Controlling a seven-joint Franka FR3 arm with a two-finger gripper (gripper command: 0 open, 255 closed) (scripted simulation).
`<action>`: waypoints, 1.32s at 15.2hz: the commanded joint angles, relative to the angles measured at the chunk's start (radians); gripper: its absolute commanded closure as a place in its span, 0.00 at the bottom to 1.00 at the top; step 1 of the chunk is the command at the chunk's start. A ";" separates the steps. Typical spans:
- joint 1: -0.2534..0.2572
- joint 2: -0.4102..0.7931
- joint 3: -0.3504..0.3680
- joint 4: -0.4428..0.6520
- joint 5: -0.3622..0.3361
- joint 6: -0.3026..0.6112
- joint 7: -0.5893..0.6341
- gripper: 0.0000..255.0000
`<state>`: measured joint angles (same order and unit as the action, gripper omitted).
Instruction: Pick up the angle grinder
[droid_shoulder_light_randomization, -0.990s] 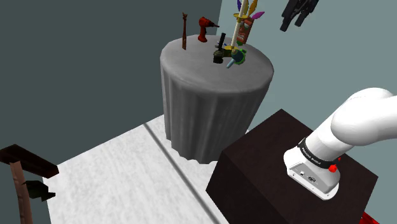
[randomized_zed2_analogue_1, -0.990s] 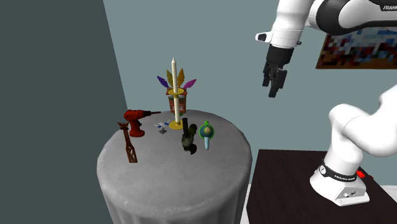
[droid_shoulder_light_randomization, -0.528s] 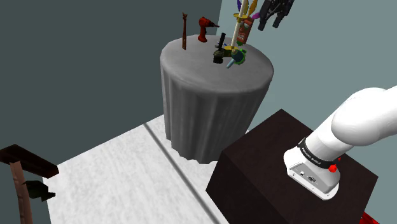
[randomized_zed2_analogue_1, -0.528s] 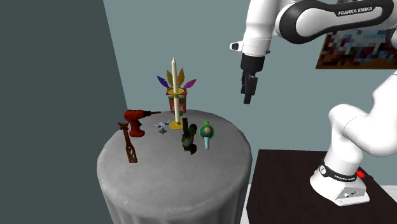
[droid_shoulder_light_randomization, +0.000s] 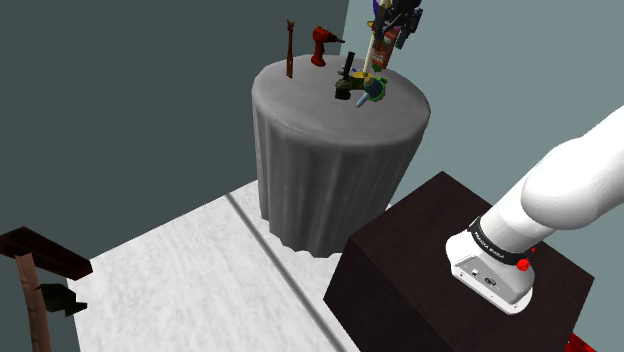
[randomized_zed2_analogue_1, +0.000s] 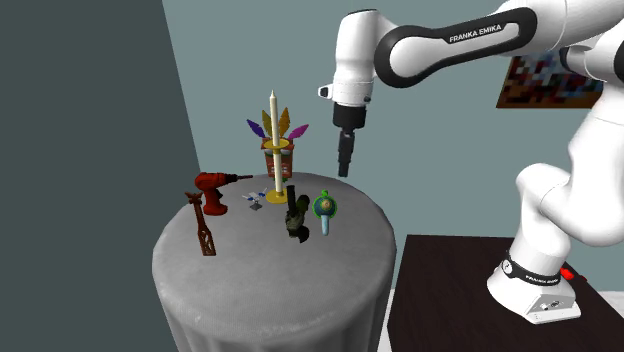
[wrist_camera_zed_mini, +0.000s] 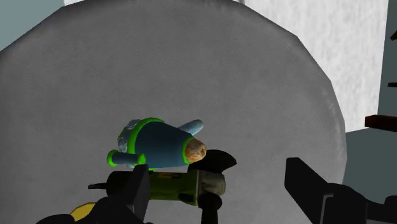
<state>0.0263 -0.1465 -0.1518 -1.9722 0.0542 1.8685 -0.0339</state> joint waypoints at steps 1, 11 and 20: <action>-0.001 0.086 -0.009 0.075 0.032 0.006 -0.010 0.00; -0.034 0.455 -0.014 0.426 0.176 -0.004 -0.037 0.00; -0.031 0.469 -0.011 0.357 0.184 0.077 -0.051 1.00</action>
<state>-0.0050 0.3224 -0.1631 -1.6127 0.2375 1.9425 -0.0847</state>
